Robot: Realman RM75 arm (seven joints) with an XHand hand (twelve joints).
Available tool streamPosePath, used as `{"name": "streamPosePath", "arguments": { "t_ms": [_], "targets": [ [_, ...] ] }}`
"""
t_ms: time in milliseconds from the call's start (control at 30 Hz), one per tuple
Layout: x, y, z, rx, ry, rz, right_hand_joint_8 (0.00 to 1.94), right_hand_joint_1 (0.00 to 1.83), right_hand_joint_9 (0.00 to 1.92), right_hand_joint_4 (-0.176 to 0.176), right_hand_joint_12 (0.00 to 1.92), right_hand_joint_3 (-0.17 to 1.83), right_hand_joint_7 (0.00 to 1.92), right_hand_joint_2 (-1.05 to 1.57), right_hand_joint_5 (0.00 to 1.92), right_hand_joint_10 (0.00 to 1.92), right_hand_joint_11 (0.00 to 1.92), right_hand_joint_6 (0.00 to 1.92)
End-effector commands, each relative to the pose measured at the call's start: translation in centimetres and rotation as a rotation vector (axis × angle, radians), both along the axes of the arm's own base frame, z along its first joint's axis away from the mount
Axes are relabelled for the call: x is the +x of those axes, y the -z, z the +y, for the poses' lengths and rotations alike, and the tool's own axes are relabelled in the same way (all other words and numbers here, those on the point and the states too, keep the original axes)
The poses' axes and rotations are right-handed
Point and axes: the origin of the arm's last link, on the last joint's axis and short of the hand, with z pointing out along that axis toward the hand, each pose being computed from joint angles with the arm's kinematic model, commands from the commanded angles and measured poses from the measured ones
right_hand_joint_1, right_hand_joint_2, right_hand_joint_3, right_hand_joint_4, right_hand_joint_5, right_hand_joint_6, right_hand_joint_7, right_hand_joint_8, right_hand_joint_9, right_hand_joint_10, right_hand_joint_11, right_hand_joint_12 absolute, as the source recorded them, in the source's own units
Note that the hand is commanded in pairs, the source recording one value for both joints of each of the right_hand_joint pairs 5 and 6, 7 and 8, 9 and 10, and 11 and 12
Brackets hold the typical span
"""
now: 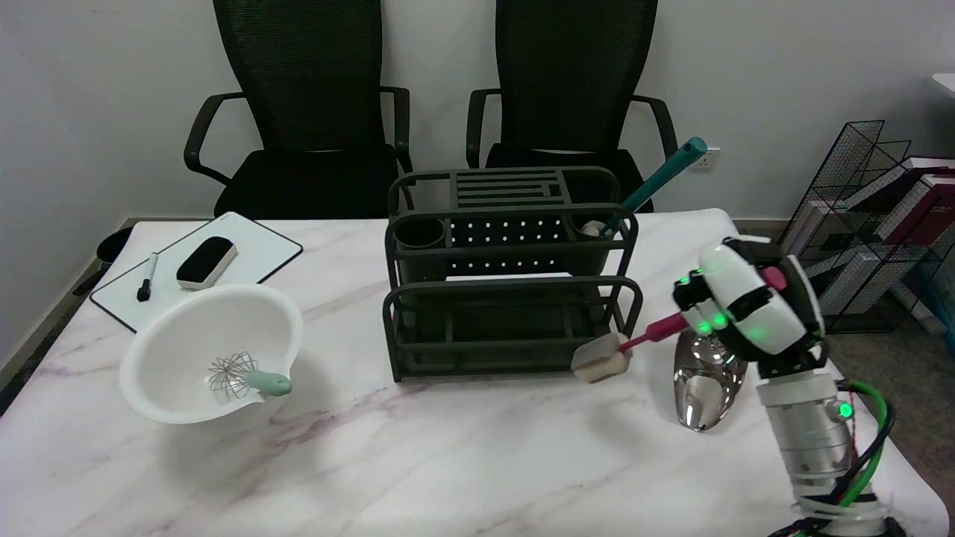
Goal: Place the pink sponge bottle brush into the kitchen storage rack.
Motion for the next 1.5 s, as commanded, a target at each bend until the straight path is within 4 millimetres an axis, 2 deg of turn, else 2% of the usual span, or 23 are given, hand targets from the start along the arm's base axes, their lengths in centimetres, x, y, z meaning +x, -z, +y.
{"name": "streamPosePath", "arguments": {
  "t_ms": [33, 133, 333, 367, 433, 500, 567, 667, 800, 867, 1033, 1100, 1300, 1400, 1500],
  "targets": [
    [1.4, 10.3, -2.4, 0.150, 0.059, 0.070, 1.92, 0.82, 1.92, 0.000, 1.92, 1.28, 1.92, 1.57, 1.92, 1.92, 1.92, 1.92],
    [2.9, 10.9, -4.5, 0.215, 0.048, 0.085, 1.92, 0.83, 1.92, 0.000, 1.92, 1.27, 1.92, 1.57, 1.92, 1.92, 1.92, 1.92],
    [9.6, 10.5, -7.5, 0.252, -0.170, 0.091, 1.92, 0.88, 1.92, 0.000, 1.92, 1.15, 1.92, 1.57, 1.92, 1.92, 1.92, 1.92],
    [10.4, 10.4, -7.7, 0.249, -0.207, 0.092, 1.92, 0.86, 1.92, 0.000, 1.92, 1.19, 1.92, 1.57, 1.92, 1.92, 1.92, 1.92],
    [11.3, 10.3, -7.8, 0.253, -0.261, 0.069, 1.92, 0.85, 1.92, 0.000, 1.92, 1.67, 1.92, 1.21, 1.92, 1.92, 1.92, 1.92],
    [11.1, 10.5, -7.7, 0.259, -0.256, 0.044, 1.92, 0.79, 1.92, 0.000, 1.92, 1.57, 1.92, 1.26, 1.92, 1.92, 1.92, 1.92],
    [10.9, 10.8, -7.4, 0.255, -0.253, 0.012, 1.92, 0.73, 1.92, 0.000, 1.92, 1.41, 1.92, 1.43, 1.92, 1.92, 1.92, 1.92],
    [10.5, 10.8, -7.3, 0.237, -0.242, -0.011, 1.92, 0.71, 1.92, 0.000, 1.92, 1.34, 1.92, 1.57, 1.92, 1.92, 1.92, 1.92],
    [10.2, 10.1, -9.0, 0.246, -0.169, -0.034, 1.92, 0.75, 1.92, 0.000, 1.92, 1.31, 1.92, 1.57, 1.92, 1.92, 1.92, 1.92],
    [10.7, 9.4, -10.3, 0.258, -0.140, -0.028, 1.92, 0.77, 1.92, 0.000, 1.92, 1.30, 1.92, 1.57, 1.92, 1.92, 1.92, 1.92],
    [14.5, 7.0, -13.4, 0.290, -0.168, -0.003, 1.92, 0.82, 1.92, 0.000, 1.92, 1.29, 1.92, 1.57, 1.92, 1.92, 1.92, 1.92],
    [16.8, 6.8, -14.8, 0.324, -0.197, 0.009, 1.92, 0.84, 1.92, 0.000, 1.92, 1.30, 1.92, 1.57, 1.92, 1.92, 1.92, 1.92],
    [22.3, 7.5, -17.6, 0.410, -0.240, 0.029, 1.92, 0.85, 1.92, 0.000, 1.92, 1.28, 1.92, 1.57, 1.92, 1.92, 1.92, 1.92],
    [23.9, 7.7, -18.4, 0.422, -0.238, 0.057, 1.92, 0.87, 1.92, 0.000, 1.92, 1.25, 1.92, 1.57, 1.92, 1.92, 1.92, 1.92],
    [24.0, 8.0, -19.6, 0.433, -0.192, 0.069, 1.92, 0.91, 1.92, 0.000, 1.92, 1.21, 1.92, 1.57, 1.92, 1.92, 1.92, 1.92]
  ]
}}
